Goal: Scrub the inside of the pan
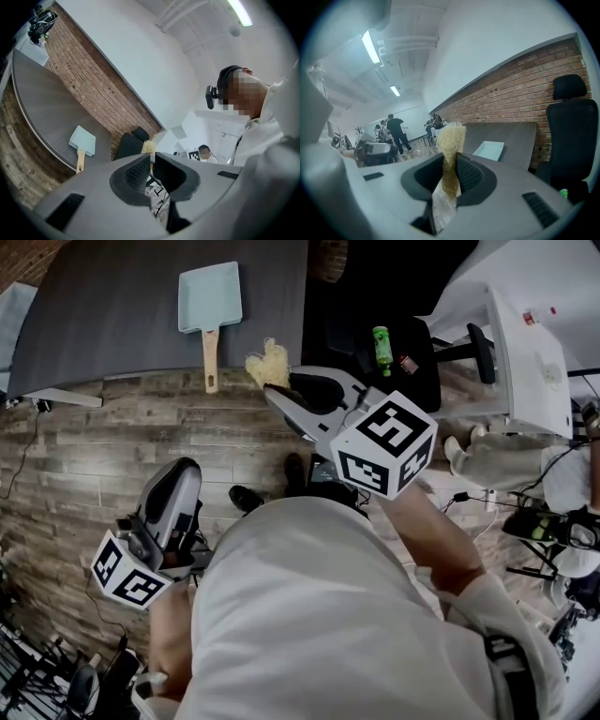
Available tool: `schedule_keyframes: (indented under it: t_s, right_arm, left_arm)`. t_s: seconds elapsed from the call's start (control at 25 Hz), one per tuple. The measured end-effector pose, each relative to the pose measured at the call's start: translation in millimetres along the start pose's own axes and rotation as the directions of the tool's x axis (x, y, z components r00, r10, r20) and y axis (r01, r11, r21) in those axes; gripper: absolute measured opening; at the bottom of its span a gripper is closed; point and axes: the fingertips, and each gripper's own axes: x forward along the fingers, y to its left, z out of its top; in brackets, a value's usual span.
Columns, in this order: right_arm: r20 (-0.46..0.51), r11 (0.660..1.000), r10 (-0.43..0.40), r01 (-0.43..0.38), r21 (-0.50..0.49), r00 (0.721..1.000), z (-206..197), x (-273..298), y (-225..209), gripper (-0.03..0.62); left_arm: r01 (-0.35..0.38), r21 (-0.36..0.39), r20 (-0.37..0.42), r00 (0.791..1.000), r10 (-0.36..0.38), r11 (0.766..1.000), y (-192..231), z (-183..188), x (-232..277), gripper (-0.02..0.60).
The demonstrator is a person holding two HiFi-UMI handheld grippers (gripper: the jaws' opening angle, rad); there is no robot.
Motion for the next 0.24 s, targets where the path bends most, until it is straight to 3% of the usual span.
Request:
schedule_keyframes:
  t_s: [0.24]
  right_arm:
    - [-0.004,1.0,0.017,-0.017,0.005,1.0,-5,1,13,0.083]
  left_arm:
    - [0.01,0.0,-0.001,1.0,-0.01,1.0,-1,-2,-4,0.04]
